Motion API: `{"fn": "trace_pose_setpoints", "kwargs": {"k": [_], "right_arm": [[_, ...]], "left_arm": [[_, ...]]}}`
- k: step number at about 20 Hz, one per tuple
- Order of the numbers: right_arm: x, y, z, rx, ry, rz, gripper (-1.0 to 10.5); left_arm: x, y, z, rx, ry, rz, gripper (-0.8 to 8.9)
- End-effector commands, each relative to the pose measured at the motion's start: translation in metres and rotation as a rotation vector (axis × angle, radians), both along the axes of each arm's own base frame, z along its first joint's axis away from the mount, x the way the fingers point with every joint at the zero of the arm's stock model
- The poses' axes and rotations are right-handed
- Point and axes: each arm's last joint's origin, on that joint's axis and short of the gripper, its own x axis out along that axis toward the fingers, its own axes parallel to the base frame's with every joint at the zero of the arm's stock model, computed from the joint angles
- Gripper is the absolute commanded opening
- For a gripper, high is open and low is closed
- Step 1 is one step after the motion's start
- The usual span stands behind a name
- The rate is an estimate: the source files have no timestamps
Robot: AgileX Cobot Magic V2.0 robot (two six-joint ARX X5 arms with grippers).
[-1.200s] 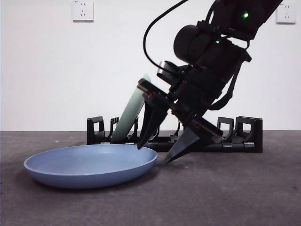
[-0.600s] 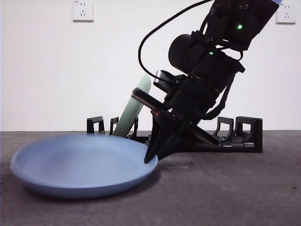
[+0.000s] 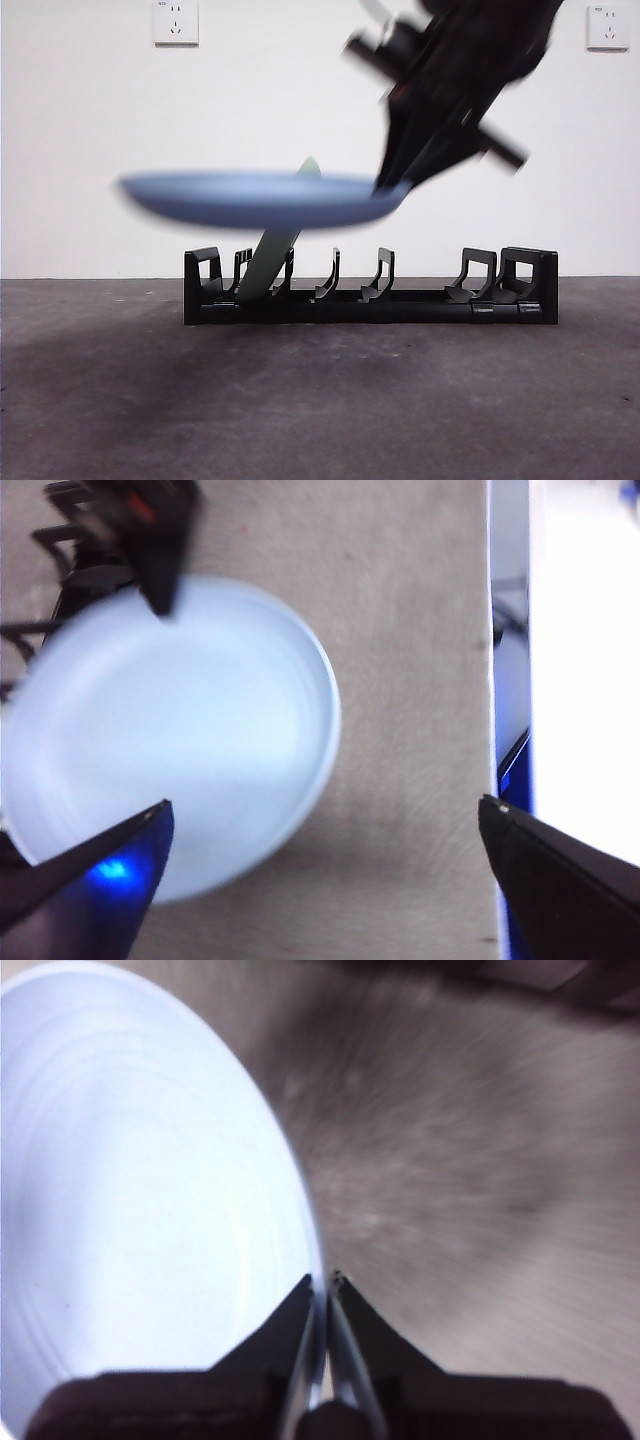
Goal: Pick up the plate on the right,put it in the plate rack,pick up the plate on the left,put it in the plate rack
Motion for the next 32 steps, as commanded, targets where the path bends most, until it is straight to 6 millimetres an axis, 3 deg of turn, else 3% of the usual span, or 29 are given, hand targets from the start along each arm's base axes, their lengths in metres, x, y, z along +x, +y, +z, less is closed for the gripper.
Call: {"fn": "trace_pose_setpoints", "kwargs": {"k": [1,4,8,9,17,26,28,30,32], "right_arm": [[-0.003,-0.014,0.02,-0.011,-0.014,0.025,-0.2],[-0.01,-0.029,0.044,-0.022,-0.015,0.018,-0.2],[-0.018,-0.034,0.059,-0.039,-0.001,0.041,-0.2],[-0.018,-0.034,0.06,-0.039,0.0,0.041,-0.2],[-0.021,-0.035,0.059,-0.035,0.031,0.046,-0.2],[-0.021,-0.035,0.059,-0.036,0.034,0.043,-0.1],[-0.021,-0.035,0.059,-0.035,0.028,0.044,0.5],[-0.022,-0.04,0.065,-0.029,-0.002,0.034,2.6],[-0.026,-0.046,0.079,-0.015,-0.053,0.031,3.5]], "left_arm": [[0.001,-0.024,-0.006,0.117,-0.137,-0.082,5.31],[0.004,-0.055,-0.018,0.256,-0.281,-0.113,5.31],[0.015,-0.084,-0.031,0.351,-0.399,-0.078,5.28],[0.017,-0.087,-0.034,0.357,-0.396,-0.079,4.91],[0.018,-0.09,-0.039,0.371,-0.371,-0.083,0.12],[0.01,-0.09,-0.043,0.385,-0.306,-0.153,-0.08],[0.007,-0.091,-0.043,0.38,-0.3,-0.175,-0.08],[0.004,-0.092,-0.044,0.361,-0.278,-0.2,-0.08],[0.003,-0.093,-0.044,0.354,-0.272,-0.209,-0.08]]}}
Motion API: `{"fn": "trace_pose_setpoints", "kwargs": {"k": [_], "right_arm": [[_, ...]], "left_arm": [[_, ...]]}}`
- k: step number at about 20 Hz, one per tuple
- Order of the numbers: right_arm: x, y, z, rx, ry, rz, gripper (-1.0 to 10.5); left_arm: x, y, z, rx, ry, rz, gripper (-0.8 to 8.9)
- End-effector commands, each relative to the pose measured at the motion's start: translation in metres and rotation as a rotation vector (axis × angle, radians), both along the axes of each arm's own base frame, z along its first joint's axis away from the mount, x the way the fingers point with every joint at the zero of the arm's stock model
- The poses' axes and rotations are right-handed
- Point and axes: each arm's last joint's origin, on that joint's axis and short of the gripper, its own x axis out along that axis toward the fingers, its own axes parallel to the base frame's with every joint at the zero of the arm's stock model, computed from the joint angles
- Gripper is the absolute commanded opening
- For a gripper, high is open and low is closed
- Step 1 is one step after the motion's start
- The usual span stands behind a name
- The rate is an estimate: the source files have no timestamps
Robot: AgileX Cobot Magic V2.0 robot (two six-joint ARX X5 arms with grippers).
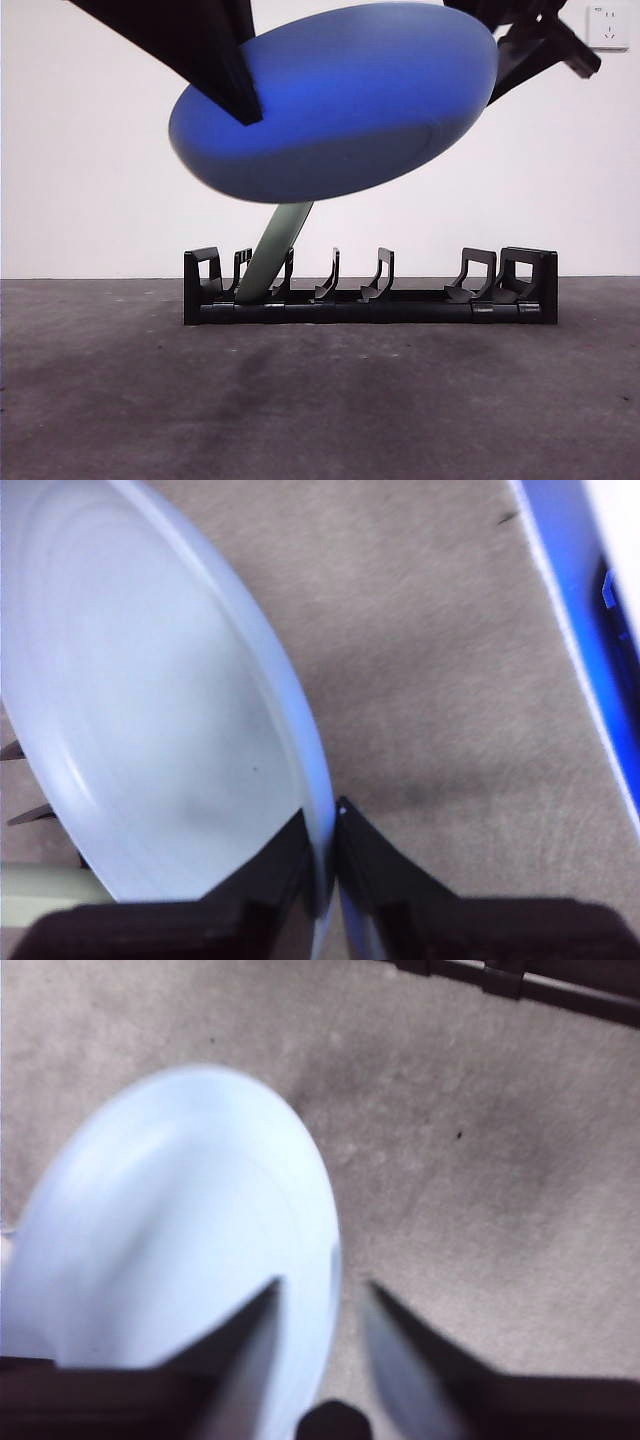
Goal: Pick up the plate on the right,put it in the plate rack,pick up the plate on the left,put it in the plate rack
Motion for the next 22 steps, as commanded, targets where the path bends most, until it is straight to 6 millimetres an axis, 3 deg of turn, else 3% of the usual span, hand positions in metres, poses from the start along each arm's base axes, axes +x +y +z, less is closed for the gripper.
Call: {"fn": "trace_pose_setpoints", "kwargs": {"k": [1,5,10,13,17,22], "right_arm": [[-0.009,-0.009,0.025,0.031,-0.106,0.008,3.5],[-0.041,-0.037,0.077,0.057,-0.311,-0.057,3.5],[-0.109,-0.064,0.119,0.015,-0.547,-0.16,3.4],[-0.147,-0.076,0.128,0.03,-0.584,-0.167,3.4],[-0.186,-0.089,0.128,0.027,-0.575,-0.164,3.4],[-0.214,-0.099,0.124,0.02,-0.559,-0.162,3.4]], "left_arm": [[-0.001,-0.003,0.001,-0.033,0.012,0.008,-0.08],[-0.001,-0.01,0.006,-0.215,0.152,0.016,-0.08],[0.024,-0.029,0.032,-0.715,0.247,0.133,-0.09],[0.051,-0.035,0.039,-0.962,0.266,0.245,-0.09],[0.093,-0.04,0.031,-1.174,0.307,0.391,-0.08],[0.148,-0.049,0.013,-1.223,0.316,0.531,-0.08]]}}
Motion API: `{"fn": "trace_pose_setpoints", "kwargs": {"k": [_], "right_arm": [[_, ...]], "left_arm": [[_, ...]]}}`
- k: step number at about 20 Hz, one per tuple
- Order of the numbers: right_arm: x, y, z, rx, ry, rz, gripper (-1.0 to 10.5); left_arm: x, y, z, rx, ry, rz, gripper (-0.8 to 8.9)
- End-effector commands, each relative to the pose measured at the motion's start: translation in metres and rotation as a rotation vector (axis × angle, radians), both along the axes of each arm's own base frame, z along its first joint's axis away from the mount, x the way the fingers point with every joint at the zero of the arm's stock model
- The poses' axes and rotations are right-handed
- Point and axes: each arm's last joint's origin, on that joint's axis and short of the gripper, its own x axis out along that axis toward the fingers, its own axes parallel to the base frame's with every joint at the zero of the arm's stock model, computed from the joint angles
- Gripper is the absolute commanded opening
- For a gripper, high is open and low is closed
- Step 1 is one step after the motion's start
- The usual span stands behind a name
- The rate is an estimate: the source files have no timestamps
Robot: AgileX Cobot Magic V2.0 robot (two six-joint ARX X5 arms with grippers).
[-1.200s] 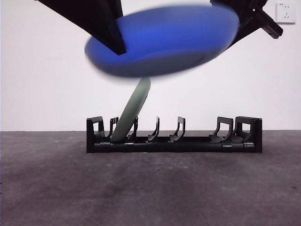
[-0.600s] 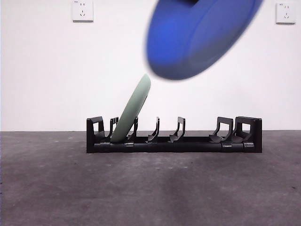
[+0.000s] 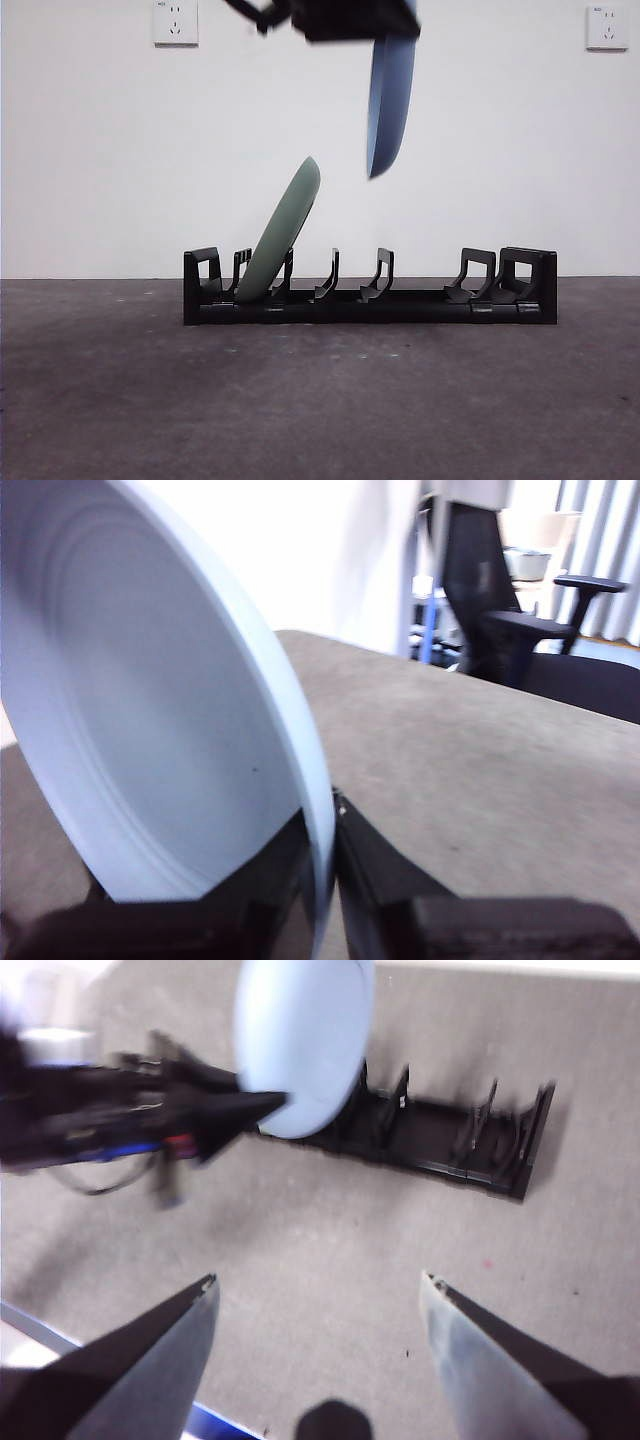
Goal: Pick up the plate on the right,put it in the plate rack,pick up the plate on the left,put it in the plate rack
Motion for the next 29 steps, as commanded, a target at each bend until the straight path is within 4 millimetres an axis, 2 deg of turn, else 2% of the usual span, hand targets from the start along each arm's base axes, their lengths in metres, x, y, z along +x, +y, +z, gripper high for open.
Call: {"fn": "trace_pose_setpoints", "kwargs": {"k": [1,6,11,20,29], "right_arm": [[-0.009,-0.003,-0.002,-0.004,0.0,0.005,3.4],[-0.016,-0.005,-0.002,0.002,-0.017,0.005,3.4],[-0.012,-0.004,-0.006,-0.006,0.003,0.007,3.4],[-0.011,-0.004,-0.007,-0.013,0.005,0.011,3.4],[-0.011,-0.004,-0.007,-0.014,0.004,0.012,3.4]], "left_arm": [[0.022,-0.008,0.001,-0.02,0.024,0.033,-0.08],[0.058,-0.021,-0.012,0.013,0.057,0.078,-0.08],[0.081,-0.015,-0.042,0.07,0.115,0.137,-0.09],[0.092,-0.019,-0.078,0.18,0.164,0.118,-0.08],[0.09,-0.018,-0.094,0.357,0.149,0.095,-0.09]]}}
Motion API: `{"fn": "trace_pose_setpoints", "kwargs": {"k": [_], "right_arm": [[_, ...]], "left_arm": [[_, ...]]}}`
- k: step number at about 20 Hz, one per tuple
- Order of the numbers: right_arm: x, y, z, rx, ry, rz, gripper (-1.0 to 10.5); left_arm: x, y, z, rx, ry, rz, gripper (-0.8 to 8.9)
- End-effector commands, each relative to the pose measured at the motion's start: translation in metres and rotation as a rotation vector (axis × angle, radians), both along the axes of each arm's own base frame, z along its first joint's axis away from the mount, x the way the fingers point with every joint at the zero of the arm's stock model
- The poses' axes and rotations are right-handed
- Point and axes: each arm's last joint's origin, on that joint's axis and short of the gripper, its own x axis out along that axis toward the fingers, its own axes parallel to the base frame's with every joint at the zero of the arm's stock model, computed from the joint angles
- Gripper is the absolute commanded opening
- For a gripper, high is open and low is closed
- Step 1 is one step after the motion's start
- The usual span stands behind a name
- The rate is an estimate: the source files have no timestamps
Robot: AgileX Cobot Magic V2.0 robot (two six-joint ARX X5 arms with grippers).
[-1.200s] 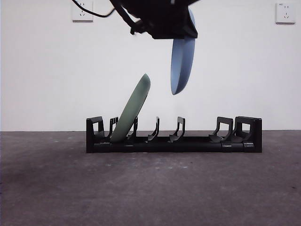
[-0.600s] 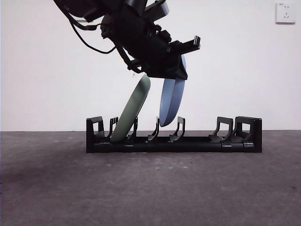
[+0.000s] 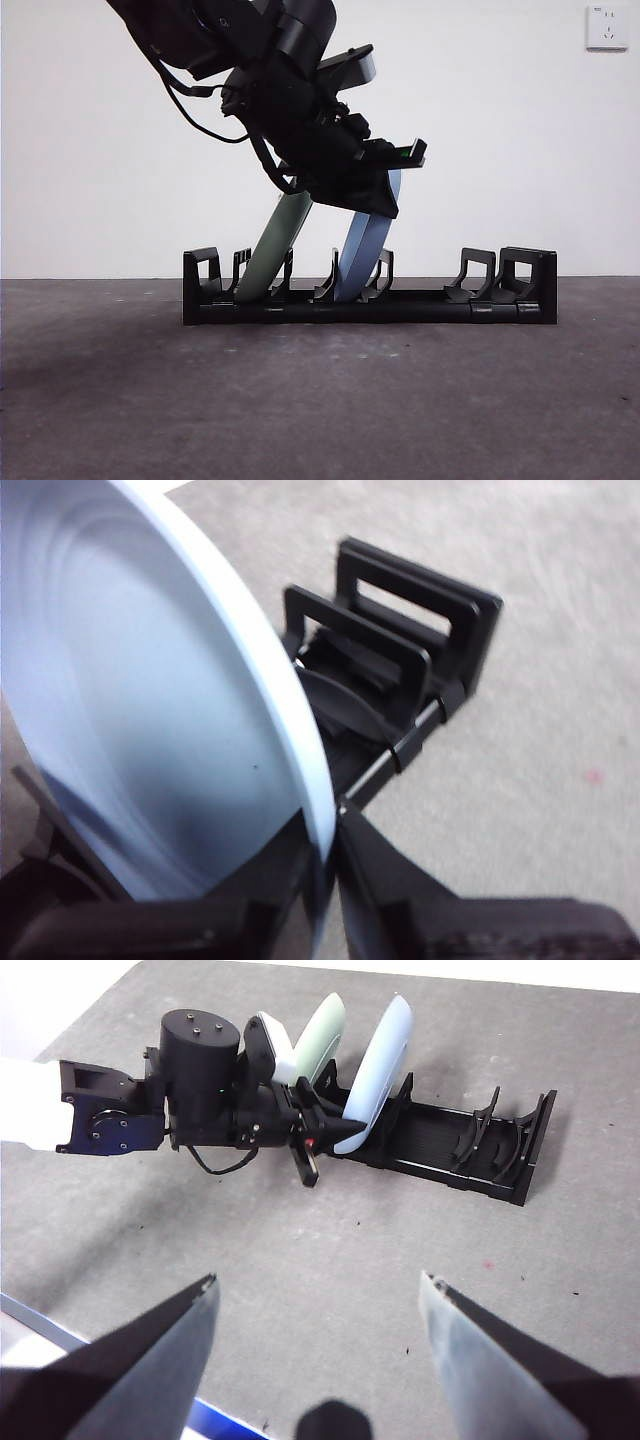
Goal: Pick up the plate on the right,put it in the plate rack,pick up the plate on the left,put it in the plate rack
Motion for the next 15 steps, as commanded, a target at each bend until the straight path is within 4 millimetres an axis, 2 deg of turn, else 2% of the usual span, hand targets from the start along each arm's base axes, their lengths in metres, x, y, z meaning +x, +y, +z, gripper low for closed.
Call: {"fn": "trace_pose_setpoints", "kwargs": {"k": [1,6,9,15], "right_arm": [[-0.001,0.0,-0.003,-0.014,0.024,0.006,3.4],[-0.001,0.0,-0.003,-0.014,0.024,0.006,3.4],[-0.001,0.0,-0.003,-0.014,0.024,0.006,3.4],[-0.001,0.0,-0.003,-0.014,0.023,0.006,3.4]], "left_arm": [[0.001,0.001,-0.007,0.062,-0.001,-0.004,-0.08],[0.0,-0.001,-0.007,0.041,0.01,-0.003,0.33],[-0.001,-0.004,-0.002,0.007,0.026,-0.027,1.89],[-0.007,-0.014,0.01,-0.011,0.007,-0.049,1.93]]}}
